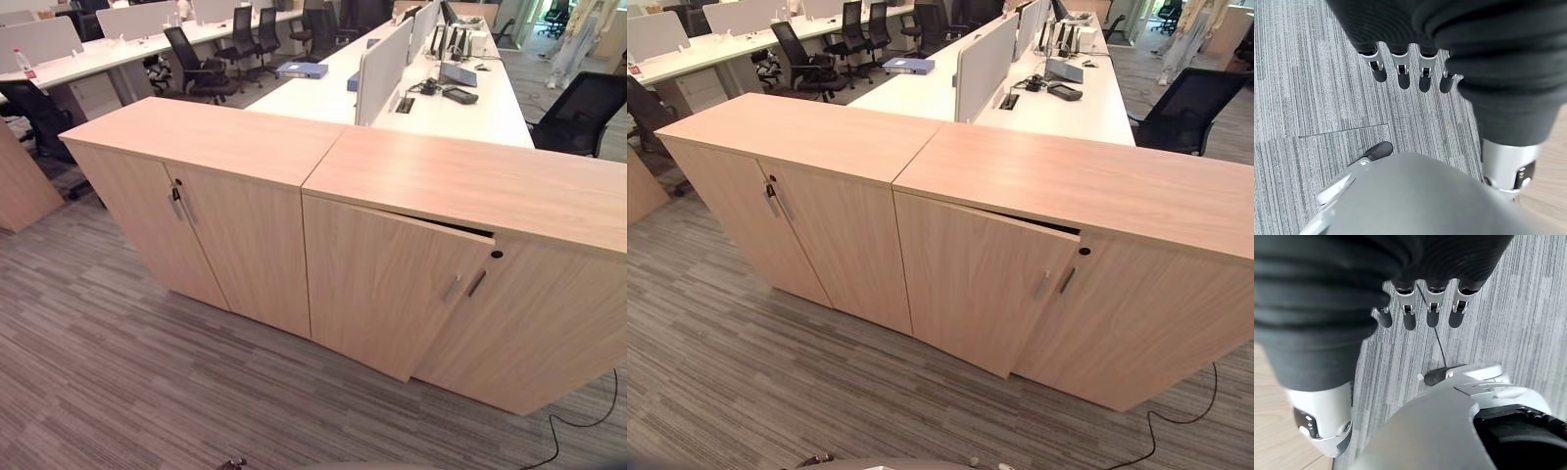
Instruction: Put the empty folder in the office cabinet
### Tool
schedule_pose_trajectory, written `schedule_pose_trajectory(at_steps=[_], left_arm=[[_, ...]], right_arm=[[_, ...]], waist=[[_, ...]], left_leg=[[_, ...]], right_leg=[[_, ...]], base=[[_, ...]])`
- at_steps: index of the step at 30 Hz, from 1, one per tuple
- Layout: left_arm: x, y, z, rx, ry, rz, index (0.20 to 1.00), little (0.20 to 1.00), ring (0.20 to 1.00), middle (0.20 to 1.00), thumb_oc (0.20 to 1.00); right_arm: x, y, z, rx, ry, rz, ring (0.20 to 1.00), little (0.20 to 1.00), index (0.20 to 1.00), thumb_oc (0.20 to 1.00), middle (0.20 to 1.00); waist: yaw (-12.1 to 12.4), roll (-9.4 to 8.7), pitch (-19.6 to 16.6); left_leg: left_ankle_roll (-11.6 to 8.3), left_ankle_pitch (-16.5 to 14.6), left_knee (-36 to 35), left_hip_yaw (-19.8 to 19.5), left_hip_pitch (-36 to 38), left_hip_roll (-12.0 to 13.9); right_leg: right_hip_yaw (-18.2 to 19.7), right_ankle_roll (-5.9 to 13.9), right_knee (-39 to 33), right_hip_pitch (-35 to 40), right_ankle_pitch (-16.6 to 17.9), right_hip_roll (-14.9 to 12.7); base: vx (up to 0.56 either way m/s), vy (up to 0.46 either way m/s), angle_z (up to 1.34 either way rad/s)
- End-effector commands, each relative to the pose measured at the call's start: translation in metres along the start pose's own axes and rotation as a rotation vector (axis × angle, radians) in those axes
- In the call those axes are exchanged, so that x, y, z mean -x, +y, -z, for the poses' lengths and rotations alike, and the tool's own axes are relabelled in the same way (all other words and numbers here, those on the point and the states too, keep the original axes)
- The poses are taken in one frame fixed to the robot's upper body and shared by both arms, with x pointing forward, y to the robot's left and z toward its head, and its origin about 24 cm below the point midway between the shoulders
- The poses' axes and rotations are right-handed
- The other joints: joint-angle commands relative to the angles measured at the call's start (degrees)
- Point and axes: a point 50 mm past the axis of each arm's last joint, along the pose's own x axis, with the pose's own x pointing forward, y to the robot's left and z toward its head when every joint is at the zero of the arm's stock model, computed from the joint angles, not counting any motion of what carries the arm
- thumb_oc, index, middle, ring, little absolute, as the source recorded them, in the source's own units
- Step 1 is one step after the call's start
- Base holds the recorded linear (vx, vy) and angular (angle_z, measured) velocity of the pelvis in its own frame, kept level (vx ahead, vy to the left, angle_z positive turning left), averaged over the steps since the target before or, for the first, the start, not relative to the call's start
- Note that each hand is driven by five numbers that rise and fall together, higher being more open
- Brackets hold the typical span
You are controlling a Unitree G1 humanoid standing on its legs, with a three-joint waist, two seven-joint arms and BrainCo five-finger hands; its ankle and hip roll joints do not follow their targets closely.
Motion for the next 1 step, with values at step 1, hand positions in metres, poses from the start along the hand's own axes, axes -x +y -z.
schedule_pose_trajectory(at_steps=[1], left_arm=[[-0.0054, -0.0086, -0.0259, -0.014, -0.052, 0.031, 1.000, 1.000, 1.000, 1.000, 1.000]], right_arm=[[-0.0015, 0.0057, -0.0187, 0.041, -0.015, -0.011, 1.000, 1.000, 1.000, 1.000, 1.000]], waist=[[-1.01, -0.46, 1.99]], left_leg=[[-0.11, -5.41, 0.71, -0.09, -0.42, -1.27]], right_leg=[[-3.15, 3.03, 0.41, 2.78, -6.51, 0.47]], base=[[0.00, 0.017, -0.14]])
